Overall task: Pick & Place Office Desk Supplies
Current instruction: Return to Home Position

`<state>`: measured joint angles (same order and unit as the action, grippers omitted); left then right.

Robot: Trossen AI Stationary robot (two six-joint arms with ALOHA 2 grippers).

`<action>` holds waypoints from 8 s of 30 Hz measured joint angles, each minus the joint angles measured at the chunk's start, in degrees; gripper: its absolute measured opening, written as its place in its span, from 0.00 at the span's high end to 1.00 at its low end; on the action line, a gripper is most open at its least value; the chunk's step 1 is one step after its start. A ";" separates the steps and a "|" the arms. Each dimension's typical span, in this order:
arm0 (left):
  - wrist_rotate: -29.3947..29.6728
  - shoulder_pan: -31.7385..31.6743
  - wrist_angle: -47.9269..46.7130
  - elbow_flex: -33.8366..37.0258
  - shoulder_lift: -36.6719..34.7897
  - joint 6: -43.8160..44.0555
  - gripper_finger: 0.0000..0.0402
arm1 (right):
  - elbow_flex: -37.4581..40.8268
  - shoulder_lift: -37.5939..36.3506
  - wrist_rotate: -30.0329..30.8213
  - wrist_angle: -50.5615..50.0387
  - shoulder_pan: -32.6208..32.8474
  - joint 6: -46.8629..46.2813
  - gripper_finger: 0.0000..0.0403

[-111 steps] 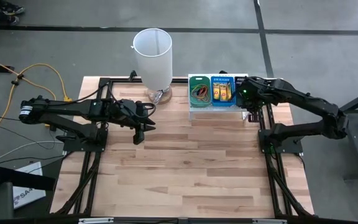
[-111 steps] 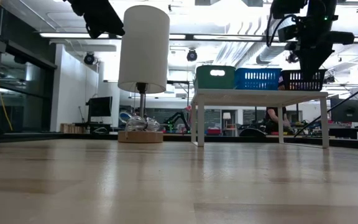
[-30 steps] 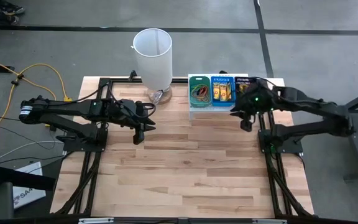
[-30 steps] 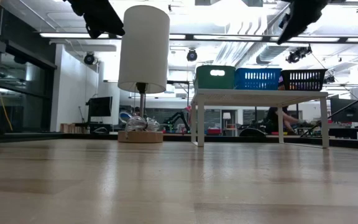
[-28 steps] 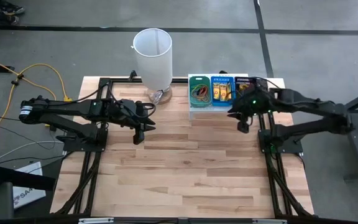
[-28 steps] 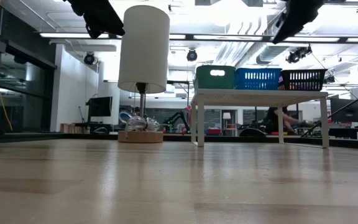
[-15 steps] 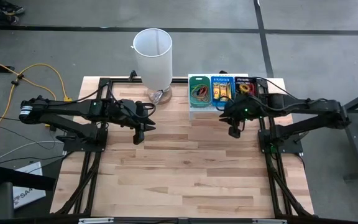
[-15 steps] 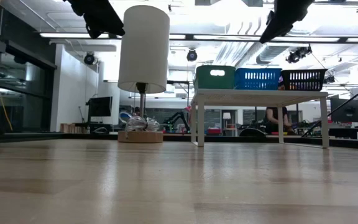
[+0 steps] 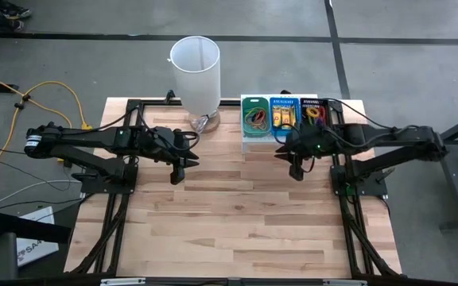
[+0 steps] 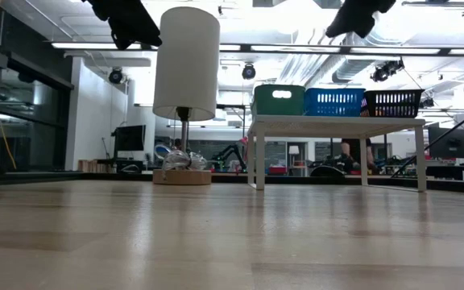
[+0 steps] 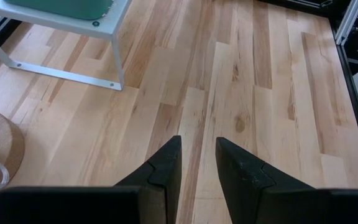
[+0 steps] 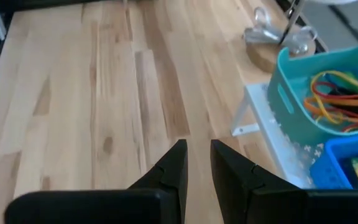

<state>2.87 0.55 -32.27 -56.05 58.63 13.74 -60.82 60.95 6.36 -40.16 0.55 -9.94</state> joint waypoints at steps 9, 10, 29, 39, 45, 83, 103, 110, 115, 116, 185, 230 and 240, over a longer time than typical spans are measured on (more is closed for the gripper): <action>0.00 0.01 0.00 0.00 0.00 -0.02 0.76 | 0.02 2.46 12.92 2.57 9.03 -6.35 0.86; 0.00 0.01 0.00 0.00 0.00 -0.01 0.76 | 0.08 2.91 14.87 2.62 10.12 -7.46 0.86; 0.00 0.00 0.02 0.00 0.00 -0.01 0.76 | 25.14 -15.13 23.30 22.00 16.96 -7.55 0.86; 0.00 0.00 0.04 0.00 0.00 0.00 0.76 | 36.42 -29.42 21.96 26.46 16.92 -4.80 0.86; 0.00 -0.01 0.04 0.00 0.00 -0.02 0.76 | 41.46 -36.25 18.51 29.83 16.92 -1.98 0.86; 0.00 0.01 1.62 0.00 0.00 -0.02 0.76 | 57.15 -60.56 11.65 39.55 16.92 1.37 0.86; 0.00 0.01 1.70 0.00 0.00 0.00 0.76 | 60.35 -59.45 5.05 42.93 16.92 -0.78 0.86; 0.00 0.01 1.70 0.00 0.00 0.00 0.76 | 60.37 -59.45 -0.71 41.96 16.92 -1.32 0.86; 0.00 0.00 1.73 0.00 0.00 0.00 0.76 | 60.37 -59.52 -3.86 41.38 16.92 -2.48 0.86; 0.00 0.01 1.73 0.00 0.00 0.00 0.76 | 60.37 -59.52 -3.96 41.35 16.92 -2.67 0.86; 5.85 -3.27 11.21 24.46 -26.68 -7.82 0.76 | 60.50 -59.49 -5.05 41.26 16.91 -3.75 0.86; 4.94 -3.27 39.24 54.94 -42.88 1.14 0.76 | 60.49 -59.49 -5.04 41.24 16.91 -3.75 0.86; 4.92 -3.27 33.97 55.25 -42.86 4.16 0.76 | 60.48 -59.50 -5.04 41.23 16.90 -3.75 0.86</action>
<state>7.80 -2.72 1.70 -0.80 15.77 17.90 -0.34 1.45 1.32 1.08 17.45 -13.69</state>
